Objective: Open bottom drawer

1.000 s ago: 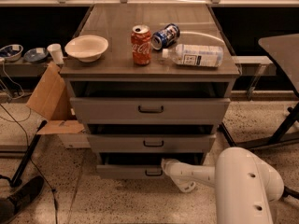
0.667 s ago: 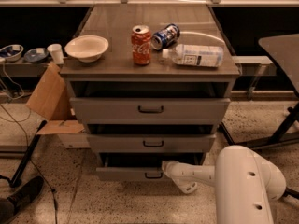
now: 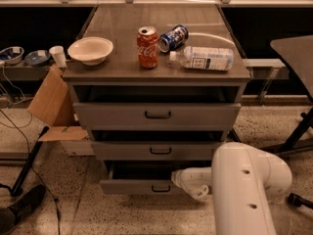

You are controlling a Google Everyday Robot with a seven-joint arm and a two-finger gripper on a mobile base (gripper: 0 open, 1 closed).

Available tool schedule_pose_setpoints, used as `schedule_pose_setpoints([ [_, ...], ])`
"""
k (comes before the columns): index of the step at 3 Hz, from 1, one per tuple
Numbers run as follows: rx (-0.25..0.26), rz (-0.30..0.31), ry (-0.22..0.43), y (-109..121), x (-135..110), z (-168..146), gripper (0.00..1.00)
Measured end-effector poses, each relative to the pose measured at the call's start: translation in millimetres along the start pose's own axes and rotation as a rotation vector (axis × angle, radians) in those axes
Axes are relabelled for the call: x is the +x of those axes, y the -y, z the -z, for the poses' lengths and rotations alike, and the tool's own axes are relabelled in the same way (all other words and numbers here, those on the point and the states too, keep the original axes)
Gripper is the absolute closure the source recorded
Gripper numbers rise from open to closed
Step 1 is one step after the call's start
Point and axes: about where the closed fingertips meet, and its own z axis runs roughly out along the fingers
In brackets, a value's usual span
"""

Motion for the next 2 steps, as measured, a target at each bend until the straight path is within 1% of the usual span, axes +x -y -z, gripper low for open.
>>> schedule_pose_setpoints([
  [1,0.019,0.003,-0.178,6.6,24.6,-0.2,1.00],
  [2,0.022,0.011,-0.245,7.6,33.5,-2.9,1.00],
])
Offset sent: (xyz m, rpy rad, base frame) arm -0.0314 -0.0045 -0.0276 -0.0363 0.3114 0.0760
